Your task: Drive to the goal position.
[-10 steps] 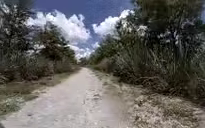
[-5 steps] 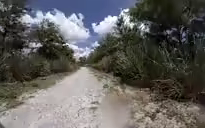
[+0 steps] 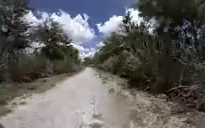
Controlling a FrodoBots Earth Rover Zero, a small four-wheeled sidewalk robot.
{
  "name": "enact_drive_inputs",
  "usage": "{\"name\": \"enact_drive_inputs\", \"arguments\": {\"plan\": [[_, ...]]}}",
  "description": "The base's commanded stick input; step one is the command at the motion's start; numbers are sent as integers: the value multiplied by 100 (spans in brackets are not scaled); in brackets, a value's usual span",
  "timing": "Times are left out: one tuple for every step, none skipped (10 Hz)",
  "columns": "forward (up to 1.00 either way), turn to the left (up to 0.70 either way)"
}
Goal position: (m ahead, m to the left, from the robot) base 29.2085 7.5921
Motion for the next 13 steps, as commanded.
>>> {"name": "enact_drive_inputs", "arguments": {"plan": [[70, 0], [70, 0], [70, 0], [70, 0], [70, 0], [70, 0], [70, 0], [70, 0], [70, 0], [70, 0], [70, 3], [70, 35], [70, 35]]}}
